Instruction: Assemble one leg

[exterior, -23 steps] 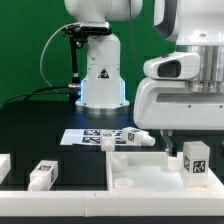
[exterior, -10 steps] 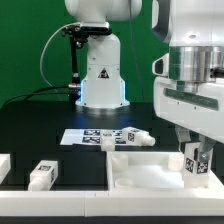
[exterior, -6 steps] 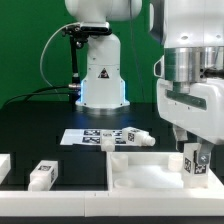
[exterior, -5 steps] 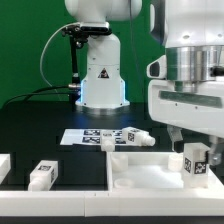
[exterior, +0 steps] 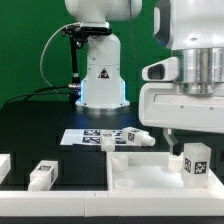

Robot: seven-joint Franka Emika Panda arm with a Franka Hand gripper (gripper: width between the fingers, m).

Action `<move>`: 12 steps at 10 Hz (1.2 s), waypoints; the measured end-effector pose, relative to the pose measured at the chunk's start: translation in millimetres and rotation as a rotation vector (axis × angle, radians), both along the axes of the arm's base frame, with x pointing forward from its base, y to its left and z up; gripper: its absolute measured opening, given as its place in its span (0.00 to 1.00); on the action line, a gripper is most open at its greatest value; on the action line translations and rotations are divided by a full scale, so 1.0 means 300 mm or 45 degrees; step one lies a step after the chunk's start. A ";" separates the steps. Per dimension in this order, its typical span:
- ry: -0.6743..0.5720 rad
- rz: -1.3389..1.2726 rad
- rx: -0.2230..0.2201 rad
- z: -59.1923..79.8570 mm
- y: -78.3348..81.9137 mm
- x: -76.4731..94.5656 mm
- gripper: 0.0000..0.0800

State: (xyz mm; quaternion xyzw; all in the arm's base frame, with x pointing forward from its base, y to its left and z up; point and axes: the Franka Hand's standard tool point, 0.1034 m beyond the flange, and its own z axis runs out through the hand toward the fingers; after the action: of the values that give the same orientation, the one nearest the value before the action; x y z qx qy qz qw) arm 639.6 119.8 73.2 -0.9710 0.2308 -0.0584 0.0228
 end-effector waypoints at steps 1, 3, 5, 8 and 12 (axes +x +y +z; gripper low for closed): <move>-0.006 0.272 -0.035 0.001 0.008 0.003 0.81; 0.020 0.501 -0.052 0.000 0.008 -0.004 0.81; 0.021 0.513 -0.053 -0.003 0.004 -0.005 0.81; 0.027 0.459 -0.048 -0.011 -0.007 -0.006 0.66; 0.035 0.156 -0.016 -0.013 -0.014 -0.007 0.36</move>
Offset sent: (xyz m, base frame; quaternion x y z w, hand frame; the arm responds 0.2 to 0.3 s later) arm 0.0000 0.0000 0.0000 0.0000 0.0000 -0.1296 0.9916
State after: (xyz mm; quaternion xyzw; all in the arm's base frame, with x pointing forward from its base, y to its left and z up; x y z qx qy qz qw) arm 637.5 115.7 69.3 -0.9841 0.1709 -0.0452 0.0171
